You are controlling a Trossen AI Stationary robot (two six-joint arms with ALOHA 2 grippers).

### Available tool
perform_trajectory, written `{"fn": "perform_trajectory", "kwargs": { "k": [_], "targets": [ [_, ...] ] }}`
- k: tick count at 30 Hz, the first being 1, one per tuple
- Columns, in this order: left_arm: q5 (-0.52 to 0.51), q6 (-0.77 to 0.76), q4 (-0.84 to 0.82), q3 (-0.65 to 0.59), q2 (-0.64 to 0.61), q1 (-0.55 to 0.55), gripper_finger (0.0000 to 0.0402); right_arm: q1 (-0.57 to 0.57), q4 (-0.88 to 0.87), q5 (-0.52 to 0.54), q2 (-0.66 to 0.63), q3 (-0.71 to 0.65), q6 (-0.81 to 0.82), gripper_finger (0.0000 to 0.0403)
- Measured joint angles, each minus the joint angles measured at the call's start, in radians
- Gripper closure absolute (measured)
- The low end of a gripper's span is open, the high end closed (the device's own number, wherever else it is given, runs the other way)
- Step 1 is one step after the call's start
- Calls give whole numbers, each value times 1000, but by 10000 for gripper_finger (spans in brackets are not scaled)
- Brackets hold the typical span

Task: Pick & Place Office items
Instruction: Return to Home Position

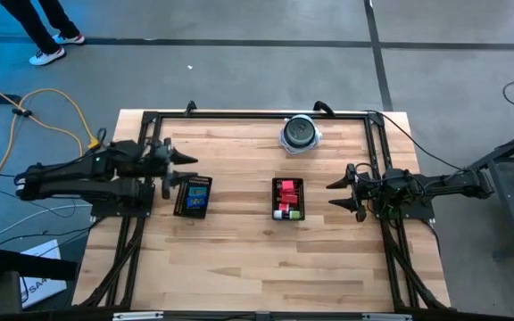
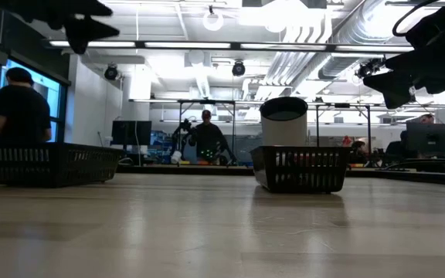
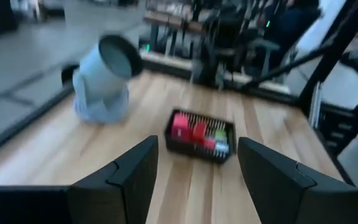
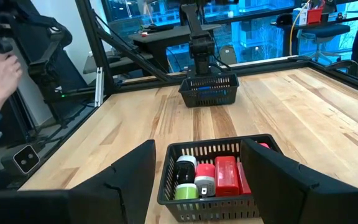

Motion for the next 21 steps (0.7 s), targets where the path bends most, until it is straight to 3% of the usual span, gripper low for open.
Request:
{"fn": "perform_trajectory", "kwargs": {
  "k": [9, 16, 21],
  "targets": [
    [-22, 31, 12, -23, -192, 0, 186, 0, 0, 0, 0, 0, 0, 180],
    [-38, 84, 142, -155, -385, 0, 186, 0, 0, 0, 0, 0, 0, 180],
    [-47, 104, 206, -207, -411, 0, 186, 0, 0, 0, 0, 0, 0, 180]
  ]
}}
